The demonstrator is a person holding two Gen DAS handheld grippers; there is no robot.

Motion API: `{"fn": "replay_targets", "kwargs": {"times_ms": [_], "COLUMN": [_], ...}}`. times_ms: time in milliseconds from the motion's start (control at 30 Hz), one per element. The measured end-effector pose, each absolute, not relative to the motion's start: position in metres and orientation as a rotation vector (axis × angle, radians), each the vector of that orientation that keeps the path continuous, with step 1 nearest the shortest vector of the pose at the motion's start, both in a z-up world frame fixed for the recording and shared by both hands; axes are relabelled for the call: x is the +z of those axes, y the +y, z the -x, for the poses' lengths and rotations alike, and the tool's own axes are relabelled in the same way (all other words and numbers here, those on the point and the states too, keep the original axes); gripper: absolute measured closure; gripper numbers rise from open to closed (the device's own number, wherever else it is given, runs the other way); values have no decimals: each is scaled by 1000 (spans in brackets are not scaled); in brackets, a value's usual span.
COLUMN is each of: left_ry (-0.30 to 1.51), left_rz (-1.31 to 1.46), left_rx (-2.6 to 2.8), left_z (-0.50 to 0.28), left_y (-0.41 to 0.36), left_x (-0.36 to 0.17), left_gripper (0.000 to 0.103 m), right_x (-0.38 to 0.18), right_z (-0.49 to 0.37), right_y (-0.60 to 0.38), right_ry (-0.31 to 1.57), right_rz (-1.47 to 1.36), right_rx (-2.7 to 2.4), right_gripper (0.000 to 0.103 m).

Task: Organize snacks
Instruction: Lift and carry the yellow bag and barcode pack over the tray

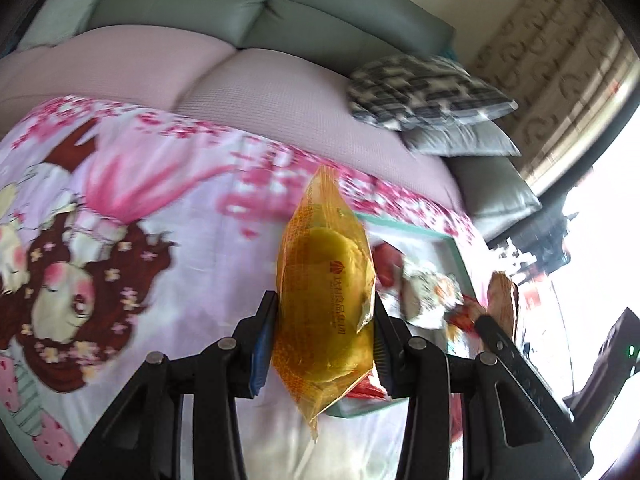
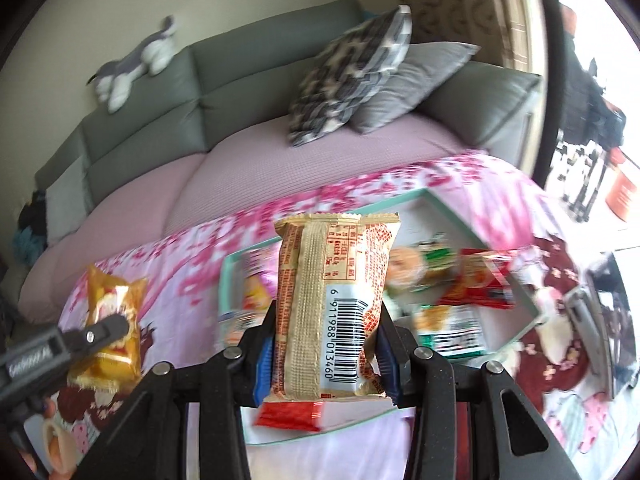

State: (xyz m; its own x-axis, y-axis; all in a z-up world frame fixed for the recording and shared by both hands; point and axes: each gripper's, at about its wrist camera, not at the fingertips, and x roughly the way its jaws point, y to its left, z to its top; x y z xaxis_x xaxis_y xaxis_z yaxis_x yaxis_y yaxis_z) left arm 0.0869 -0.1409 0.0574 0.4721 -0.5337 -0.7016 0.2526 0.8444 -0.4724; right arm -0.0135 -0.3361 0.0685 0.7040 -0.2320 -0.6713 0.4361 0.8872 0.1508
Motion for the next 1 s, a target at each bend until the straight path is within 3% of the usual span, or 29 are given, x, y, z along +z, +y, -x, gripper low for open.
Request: {"fn": "replay_targets", "kwargs": {"times_ms": [467,1000], "left_ry": [1026,1016], "left_rz": [143,128], "left_rx": [-633,-668], "left_z": [-60,-64], "left_y": [-225,-248], "left_x": [35,14], "left_gripper": [59,59], "right_x": [60,34], "right_z": [28,16], "right_y": [-384,-394], "right_ry": [720,810], "right_rz": [-386,-402], "right_rx": [-454,-458], "right_gripper": [58,58]}}
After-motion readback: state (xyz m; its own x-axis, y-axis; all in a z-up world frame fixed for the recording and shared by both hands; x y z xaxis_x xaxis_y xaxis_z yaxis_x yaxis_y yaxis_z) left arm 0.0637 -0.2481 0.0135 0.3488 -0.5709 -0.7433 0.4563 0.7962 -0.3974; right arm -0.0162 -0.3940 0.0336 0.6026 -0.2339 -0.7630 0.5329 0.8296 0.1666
